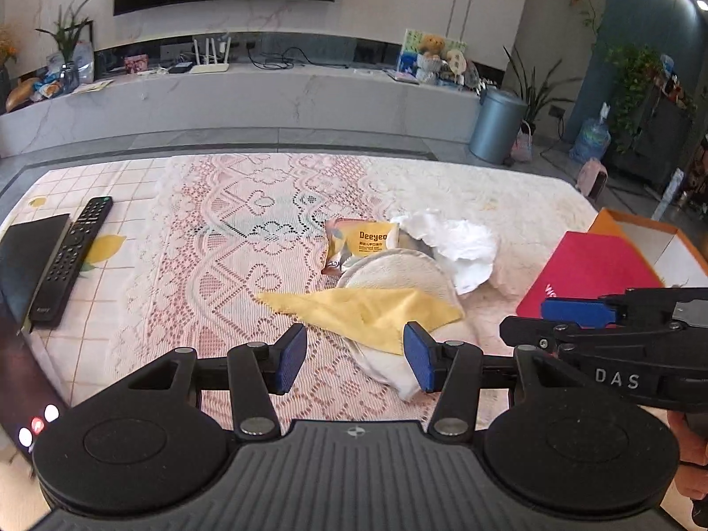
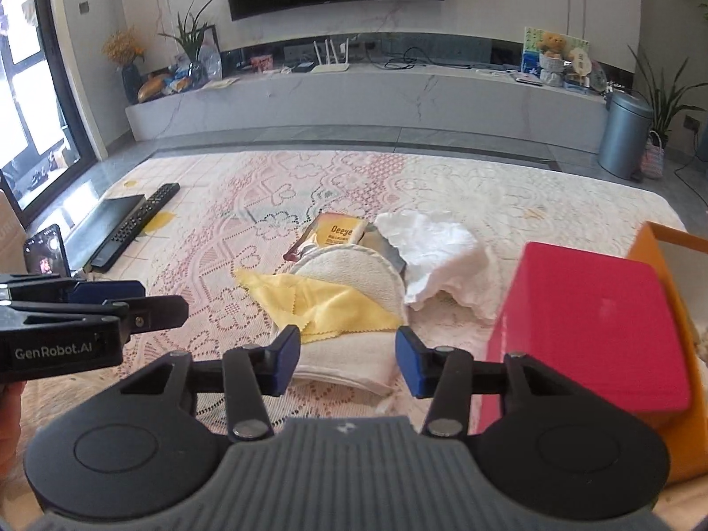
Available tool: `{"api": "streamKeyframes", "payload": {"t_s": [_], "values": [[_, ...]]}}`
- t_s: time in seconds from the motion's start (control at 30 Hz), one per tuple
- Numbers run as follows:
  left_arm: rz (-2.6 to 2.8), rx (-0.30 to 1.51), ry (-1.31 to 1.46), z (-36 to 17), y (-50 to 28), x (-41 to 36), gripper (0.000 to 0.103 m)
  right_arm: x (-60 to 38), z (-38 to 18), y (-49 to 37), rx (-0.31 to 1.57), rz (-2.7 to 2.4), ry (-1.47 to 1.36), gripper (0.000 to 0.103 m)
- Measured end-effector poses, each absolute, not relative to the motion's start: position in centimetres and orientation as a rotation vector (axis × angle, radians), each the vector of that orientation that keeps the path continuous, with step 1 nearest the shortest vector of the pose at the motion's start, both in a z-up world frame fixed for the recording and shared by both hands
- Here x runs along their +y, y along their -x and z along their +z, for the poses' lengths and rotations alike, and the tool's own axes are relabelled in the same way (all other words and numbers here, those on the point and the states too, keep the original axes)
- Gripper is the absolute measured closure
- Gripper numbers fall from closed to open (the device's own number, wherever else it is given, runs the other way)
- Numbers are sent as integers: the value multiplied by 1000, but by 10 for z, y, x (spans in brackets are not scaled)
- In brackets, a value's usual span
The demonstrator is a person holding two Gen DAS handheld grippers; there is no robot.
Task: Organize soft objects
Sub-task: 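Move left tool to the yellow cloth while right tool approaches the white terry pad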
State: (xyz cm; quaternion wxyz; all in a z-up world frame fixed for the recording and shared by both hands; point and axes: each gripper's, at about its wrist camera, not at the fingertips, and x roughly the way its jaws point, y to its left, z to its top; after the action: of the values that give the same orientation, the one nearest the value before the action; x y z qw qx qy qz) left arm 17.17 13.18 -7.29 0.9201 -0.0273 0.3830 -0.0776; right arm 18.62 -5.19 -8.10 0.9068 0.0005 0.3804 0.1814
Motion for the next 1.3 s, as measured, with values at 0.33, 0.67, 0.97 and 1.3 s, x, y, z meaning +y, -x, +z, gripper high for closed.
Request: {"api": "streamKeyframes", "payload": {"t_s": [0.33,0.67,0.97,1.3], "values": [[-236,888,-155,-116,-251,123,33,-28,-123,-249,873,379,23,73],[-226,1003,-66,-159,-278,137,34,-26,-158,-283,945,376,-20,81],[-259,968,-14,-152,-272,134,98,-21,-165,-282,949,388,-21,88],[-396,923,141,-128,-240,127,97,-23,-158,-278,959,417,-37,97]]}}
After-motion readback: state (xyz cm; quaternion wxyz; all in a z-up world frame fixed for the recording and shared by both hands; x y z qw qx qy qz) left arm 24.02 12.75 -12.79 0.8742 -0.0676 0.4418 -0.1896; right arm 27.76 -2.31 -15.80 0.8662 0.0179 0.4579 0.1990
